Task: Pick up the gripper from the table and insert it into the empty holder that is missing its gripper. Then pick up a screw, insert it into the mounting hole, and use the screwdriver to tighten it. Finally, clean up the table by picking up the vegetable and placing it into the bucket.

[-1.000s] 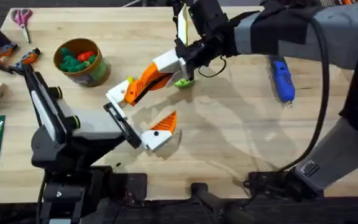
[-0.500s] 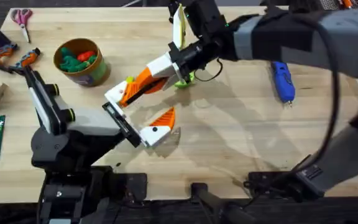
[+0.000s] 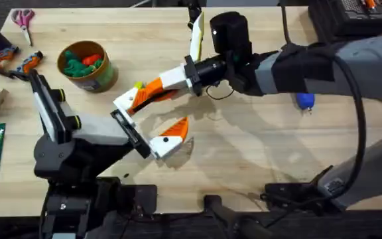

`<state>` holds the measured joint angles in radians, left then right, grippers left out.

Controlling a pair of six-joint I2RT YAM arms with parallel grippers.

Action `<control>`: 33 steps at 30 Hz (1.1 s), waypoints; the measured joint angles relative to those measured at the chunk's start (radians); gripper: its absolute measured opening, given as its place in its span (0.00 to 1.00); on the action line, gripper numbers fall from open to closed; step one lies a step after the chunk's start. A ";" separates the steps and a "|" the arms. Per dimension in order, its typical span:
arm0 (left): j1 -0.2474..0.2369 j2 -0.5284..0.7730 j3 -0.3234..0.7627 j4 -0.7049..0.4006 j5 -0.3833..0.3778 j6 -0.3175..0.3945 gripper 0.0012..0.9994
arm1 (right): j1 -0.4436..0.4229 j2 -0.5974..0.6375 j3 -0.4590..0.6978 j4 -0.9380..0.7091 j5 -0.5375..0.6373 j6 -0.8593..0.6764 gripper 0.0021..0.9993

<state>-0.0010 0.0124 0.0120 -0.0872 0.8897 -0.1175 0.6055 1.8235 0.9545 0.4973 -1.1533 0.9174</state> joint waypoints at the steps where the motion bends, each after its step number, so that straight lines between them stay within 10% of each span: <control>1: 0.000 0.000 0.000 -0.003 0.007 0.005 0.99 | 0.001 0.000 0.000 0.005 0.005 0.003 0.01; 23: 0.011 0.000 0.000 -0.010 0.037 0.039 0.99 | 0.003 0.000 -0.001 0.012 0.000 -0.003 0.01; 33: 0.009 0.000 0.001 -0.014 0.084 0.077 0.99 | -0.023 0.019 -0.010 0.002 -0.064 -0.010 0.38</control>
<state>0.0078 0.0120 0.0128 -0.1013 0.9737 -0.0406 0.5829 1.8422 0.9441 0.4995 -1.2175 0.9071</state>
